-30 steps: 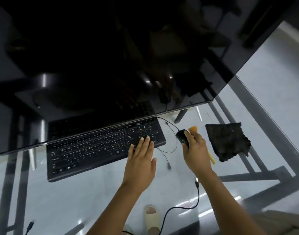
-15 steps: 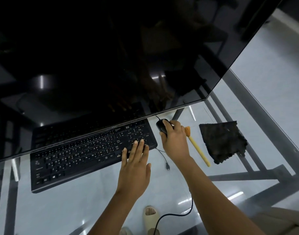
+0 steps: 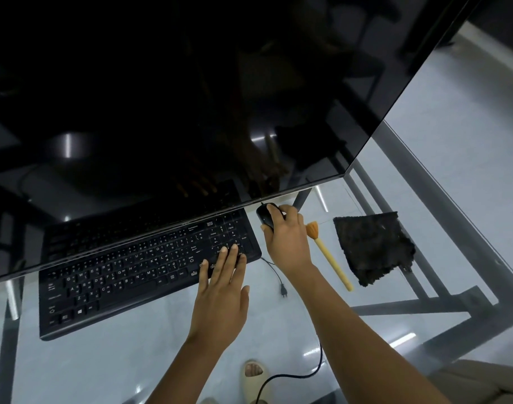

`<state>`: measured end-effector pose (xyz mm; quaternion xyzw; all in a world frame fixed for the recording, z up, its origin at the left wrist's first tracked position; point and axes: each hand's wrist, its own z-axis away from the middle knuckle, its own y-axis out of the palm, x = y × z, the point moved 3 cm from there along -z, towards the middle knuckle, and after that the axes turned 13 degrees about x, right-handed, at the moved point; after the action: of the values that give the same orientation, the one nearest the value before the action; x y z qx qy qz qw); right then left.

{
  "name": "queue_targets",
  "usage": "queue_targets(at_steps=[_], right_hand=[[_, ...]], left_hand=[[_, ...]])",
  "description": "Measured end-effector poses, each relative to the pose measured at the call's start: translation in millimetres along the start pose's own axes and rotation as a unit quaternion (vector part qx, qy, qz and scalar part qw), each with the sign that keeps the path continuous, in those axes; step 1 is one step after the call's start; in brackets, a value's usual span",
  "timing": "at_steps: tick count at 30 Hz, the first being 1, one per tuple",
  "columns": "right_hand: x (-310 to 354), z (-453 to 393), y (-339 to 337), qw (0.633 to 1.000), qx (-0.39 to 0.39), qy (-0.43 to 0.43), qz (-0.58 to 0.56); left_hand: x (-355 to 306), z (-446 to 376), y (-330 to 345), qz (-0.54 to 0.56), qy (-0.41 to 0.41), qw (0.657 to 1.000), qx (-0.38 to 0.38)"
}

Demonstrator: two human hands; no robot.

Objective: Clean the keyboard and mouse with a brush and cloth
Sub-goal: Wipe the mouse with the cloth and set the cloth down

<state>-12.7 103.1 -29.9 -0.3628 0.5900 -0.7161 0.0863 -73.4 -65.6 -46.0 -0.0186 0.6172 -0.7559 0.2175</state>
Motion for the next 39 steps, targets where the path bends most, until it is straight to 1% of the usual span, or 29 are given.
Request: queue_targets(at_steps=[13, 19, 24, 26, 28, 31, 34, 36, 39], right_hand=[[-1, 3, -12, 1.000, 0.027, -0.007, -0.004], [-36, 40, -33, 0.998, 0.013, 0.028, -0.045], [-40, 69, -35, 0.997, 0.046, 0.060, -0.023], [-24, 74, -31, 0.997, 0.058, 0.040, -0.017], [1, 76, -23, 0.997, 0.076, 0.001, -0.016], [52, 81, -5, 0.992, 0.103, -0.070, -0.023], [114, 93, 17, 0.980, 0.143, -0.138, -0.026], [153, 104, 32, 0.968, 0.173, -0.179, -0.021], [207, 122, 51, 0.947, 0.219, -0.233, -0.014]], left_hand=[[11, 3, 2, -0.017, 0.018, 1.000, 0.013], [32, 17, 1, -0.003, 0.011, 1.000, 0.019], [54, 32, -10, -0.002, -0.006, 0.999, 0.039], [65, 42, -17, 0.016, -0.017, 0.999, 0.038], [79, 58, -25, 0.027, -0.040, 0.999, 0.016], [109, 92, -35, 0.033, -0.066, 0.997, -0.032], [142, 139, -37, 0.095, -0.079, 0.990, -0.063], [153, 169, -40, 0.139, -0.079, 0.986, -0.038], [157, 204, -35, 0.181, -0.080, 0.979, 0.055]])
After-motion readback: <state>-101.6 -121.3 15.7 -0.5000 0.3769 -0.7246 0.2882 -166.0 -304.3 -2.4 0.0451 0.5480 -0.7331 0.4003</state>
